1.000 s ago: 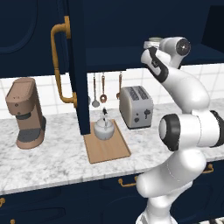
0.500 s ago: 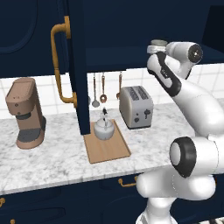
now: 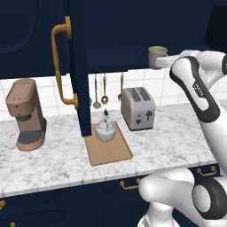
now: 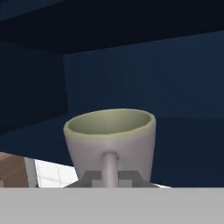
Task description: Pick the kettle from the counter and place it on the tray. Then pick the mug from the cabinet and place it on the tray. Then close the cabinet doors.
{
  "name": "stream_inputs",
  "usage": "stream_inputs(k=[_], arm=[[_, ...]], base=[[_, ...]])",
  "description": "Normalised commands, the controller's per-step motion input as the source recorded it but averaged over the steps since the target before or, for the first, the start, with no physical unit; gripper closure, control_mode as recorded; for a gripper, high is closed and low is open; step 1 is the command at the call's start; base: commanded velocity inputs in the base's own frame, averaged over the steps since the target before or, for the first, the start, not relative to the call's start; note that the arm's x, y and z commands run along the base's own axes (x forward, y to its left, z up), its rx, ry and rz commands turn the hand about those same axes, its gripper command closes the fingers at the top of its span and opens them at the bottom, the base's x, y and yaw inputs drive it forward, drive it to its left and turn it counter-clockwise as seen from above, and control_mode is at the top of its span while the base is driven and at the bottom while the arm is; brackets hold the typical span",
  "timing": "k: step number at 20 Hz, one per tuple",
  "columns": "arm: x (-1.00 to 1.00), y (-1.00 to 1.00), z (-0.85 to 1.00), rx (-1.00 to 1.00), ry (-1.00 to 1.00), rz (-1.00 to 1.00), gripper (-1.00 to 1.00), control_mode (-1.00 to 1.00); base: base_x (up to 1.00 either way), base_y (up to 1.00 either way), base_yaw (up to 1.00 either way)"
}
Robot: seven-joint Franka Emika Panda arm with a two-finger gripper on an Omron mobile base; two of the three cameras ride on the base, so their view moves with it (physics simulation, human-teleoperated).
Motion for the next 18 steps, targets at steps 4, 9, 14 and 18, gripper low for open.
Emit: stream_inputs(k=[4, 9, 14, 18], arm=[[-1.0, 0.12, -0.08, -0.07, 0.0, 0.4, 1.0, -1.0], [-0.89, 0.34, -0.33, -0.09, 0.0, 0.38, 1.0, -1.0], [-0.63, 0.5, -0.53, -0.12, 0.01, 0.36, 1.0, -1.0], [-0.46, 0.59, -0.63, -0.14, 0.02, 0.33, 1.0, -1.0]], base=[[0.0, 0.0, 0.0], [0.0, 0.0, 0.0], [0.0, 0.0, 0.0], [0.0, 0.0, 0.0]])
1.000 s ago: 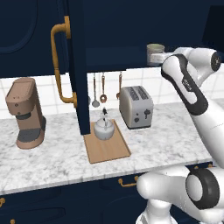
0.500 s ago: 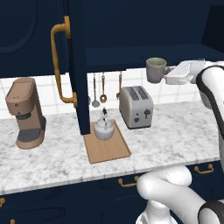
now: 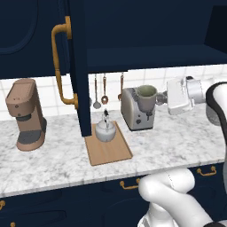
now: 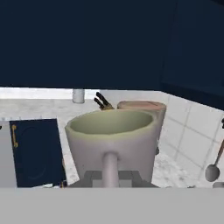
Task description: Pick the kettle from the counter and place it on the tray. Then pick the mug from the cabinet and place it on the tray. Then close the cabinet doors.
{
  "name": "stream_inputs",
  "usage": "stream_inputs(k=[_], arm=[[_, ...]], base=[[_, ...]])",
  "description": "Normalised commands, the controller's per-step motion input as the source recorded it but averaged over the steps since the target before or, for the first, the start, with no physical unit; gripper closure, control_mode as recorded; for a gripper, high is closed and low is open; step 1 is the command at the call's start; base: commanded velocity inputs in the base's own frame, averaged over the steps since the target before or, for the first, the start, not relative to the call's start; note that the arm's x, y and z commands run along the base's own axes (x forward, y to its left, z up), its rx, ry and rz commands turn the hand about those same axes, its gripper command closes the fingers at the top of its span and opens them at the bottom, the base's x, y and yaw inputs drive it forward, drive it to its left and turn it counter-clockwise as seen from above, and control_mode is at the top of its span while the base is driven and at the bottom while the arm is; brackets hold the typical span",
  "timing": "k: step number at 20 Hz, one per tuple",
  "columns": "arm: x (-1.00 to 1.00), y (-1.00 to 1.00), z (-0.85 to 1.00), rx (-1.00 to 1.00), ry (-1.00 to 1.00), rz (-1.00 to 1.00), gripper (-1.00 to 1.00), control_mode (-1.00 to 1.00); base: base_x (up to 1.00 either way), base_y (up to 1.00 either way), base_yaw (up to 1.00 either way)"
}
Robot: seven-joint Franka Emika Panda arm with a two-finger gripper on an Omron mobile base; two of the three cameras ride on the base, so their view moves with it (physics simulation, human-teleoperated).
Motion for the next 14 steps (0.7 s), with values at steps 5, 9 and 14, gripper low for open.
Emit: stream_inputs(k=[5, 9, 14], arm=[[-0.28, 0.52, -0.65, -0.13, 0.04, 0.3, 1.0, -1.0], [-0.04, 0.33, -0.7, -0.13, 0.07, 0.21, 1.0, -1.0], [0.04, 0.23, -0.71, -0.1, 0.07, 0.15, 1.0, -1.0]], base=[[0.0, 0.0, 0.0], [0.0, 0.0, 0.0], [0.0, 0.0, 0.0]])
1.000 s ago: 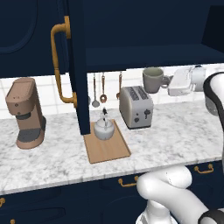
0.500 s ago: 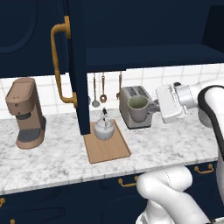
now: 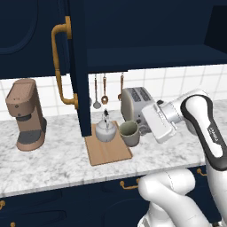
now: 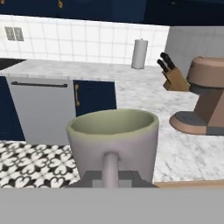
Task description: Pick the kettle from the counter and place it on the tray. Then pick the mug from the cabinet and place it on the tray. Then close the cabinet doors.
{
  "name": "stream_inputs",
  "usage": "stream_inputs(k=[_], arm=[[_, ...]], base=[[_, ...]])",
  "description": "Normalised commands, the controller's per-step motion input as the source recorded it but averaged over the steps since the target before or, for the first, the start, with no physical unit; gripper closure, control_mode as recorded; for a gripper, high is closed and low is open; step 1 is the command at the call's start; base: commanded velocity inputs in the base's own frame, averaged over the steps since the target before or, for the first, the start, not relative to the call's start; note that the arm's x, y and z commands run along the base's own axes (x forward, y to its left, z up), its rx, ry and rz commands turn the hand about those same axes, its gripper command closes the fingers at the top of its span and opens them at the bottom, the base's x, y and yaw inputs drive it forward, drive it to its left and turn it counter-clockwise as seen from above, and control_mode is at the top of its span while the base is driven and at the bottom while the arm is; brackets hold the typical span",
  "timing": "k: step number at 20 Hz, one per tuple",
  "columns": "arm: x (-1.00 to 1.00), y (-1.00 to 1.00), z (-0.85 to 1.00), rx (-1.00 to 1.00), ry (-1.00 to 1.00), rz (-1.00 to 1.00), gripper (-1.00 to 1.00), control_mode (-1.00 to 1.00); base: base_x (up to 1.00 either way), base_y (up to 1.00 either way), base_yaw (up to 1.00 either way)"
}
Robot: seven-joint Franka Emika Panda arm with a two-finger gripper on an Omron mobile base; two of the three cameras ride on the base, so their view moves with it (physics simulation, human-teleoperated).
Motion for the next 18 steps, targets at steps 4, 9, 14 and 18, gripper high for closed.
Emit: stream_inputs(k=[4, 9, 14, 18], arm=[[0.18, 0.11, -0.63, -0.02, 0.04, 0.1, 1.0, -1.0], [0.35, 0.0, -0.42, 0.0, 0.0, 0.02, 1.0, -1.0], [0.43, 0.0, -0.4, 0.0, 0.0, 0.0, 1.0, -1.0], [0.51, 0.0, -0.38, 0.0, 0.0, 0.0, 1.0, -1.0]], base=[[0.0, 0.0, 0.0], [0.0, 0.0, 0.0], [0.0, 0.0, 0.0], [0.0, 0.0, 0.0]])
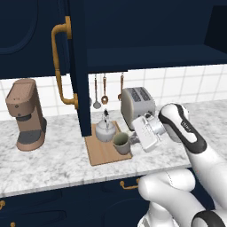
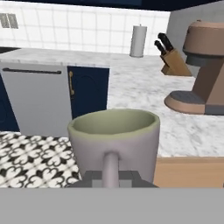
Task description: Pick the kettle from the counter and place it on the tray. Then pick the mug from the cabinet and place it on the tray. Then close the cabinet doors.
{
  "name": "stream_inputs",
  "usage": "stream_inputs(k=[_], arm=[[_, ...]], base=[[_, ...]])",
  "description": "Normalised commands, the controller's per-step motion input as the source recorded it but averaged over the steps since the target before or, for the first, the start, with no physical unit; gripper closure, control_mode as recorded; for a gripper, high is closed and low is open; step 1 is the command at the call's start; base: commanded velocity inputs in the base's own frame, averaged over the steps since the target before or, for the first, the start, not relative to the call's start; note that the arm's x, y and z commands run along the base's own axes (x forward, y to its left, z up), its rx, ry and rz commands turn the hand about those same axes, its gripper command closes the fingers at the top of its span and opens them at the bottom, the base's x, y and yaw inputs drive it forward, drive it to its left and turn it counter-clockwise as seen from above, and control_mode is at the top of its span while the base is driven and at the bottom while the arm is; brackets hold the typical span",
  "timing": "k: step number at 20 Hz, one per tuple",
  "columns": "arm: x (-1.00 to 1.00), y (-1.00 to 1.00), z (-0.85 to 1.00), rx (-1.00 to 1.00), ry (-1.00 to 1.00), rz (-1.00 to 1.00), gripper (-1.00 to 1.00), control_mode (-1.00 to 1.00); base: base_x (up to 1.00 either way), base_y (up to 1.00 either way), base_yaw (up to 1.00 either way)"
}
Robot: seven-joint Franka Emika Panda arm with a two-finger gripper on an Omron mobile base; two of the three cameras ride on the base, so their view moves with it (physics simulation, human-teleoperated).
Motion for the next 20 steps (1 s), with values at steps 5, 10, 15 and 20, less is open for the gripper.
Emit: stream_inputs(k=[5, 10, 15, 20], arm=[[0.52, 0.0, -0.43, 0.0, 0.0, 0.0, 1.0, -1.0], [0.46, 0.11, -0.5, 0.0, 0.0, 0.0, 1.0, -1.0], [0.43, 0.09, -0.42, 0.0, 0.0, 0.0, 1.0, -1.0], [0.38, 0.01, -0.34, 0.01, 0.0, 0.0, 1.0, -1.0]], base=[[0.0, 0.0, 0.0], [0.0, 0.0, 0.0], [0.0, 0.0, 0.0], [0.0, 0.0, 0.0]])
